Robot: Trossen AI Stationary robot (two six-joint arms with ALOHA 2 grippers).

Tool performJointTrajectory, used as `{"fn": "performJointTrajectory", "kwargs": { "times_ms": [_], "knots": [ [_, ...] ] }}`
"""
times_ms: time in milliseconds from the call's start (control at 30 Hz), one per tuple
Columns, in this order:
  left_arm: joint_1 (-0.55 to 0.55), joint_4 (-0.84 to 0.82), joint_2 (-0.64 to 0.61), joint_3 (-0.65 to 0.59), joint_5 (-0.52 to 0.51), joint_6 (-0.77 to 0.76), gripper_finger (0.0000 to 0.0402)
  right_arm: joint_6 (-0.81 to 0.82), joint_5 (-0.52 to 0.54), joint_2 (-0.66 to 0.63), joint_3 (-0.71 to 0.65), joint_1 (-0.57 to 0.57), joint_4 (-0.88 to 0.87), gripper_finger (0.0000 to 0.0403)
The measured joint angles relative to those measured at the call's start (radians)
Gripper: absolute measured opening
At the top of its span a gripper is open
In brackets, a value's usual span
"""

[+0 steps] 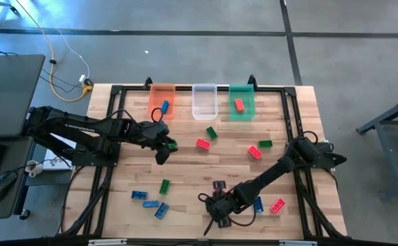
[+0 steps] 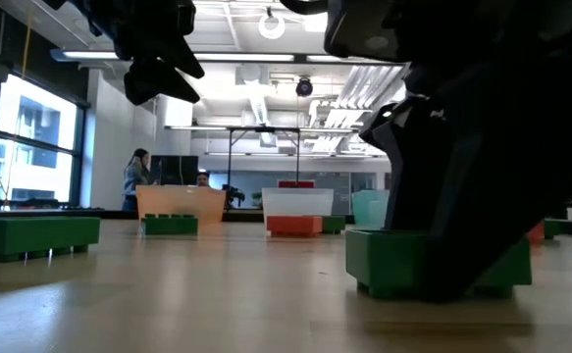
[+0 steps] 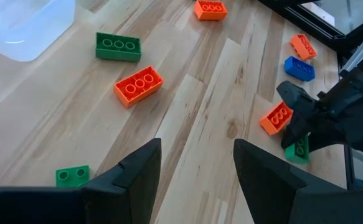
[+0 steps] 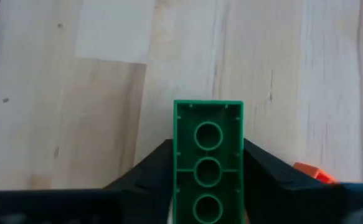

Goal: Sort & place blocks by color
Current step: Put the green game piece into the bin

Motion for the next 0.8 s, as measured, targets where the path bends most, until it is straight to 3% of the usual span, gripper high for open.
{"fn": "performJointTrajectory", "kwargs": {
  "times_ms": [233, 433, 800],
  "knots": [
    [0.0, 0.0, 0.0, 0.0, 0.0, 0.008, 0.0188, -0.032, -0.018, 0.001, 0.012, -0.002, 0.035, 0.0114],
    [0.003, 0.0, 0.0, 0.0, -0.022, 0.028, 0.0188, -0.12, 0.011, 0.001, 0.104, -0.035, -0.013, 0.0114],
    [0.003, -0.001, 0.0, 0.0, -0.313, 0.146, 0.0188, -0.295, 0.279, 0.001, 0.381, -0.173, -0.407, 0.0114]
  ]
}}
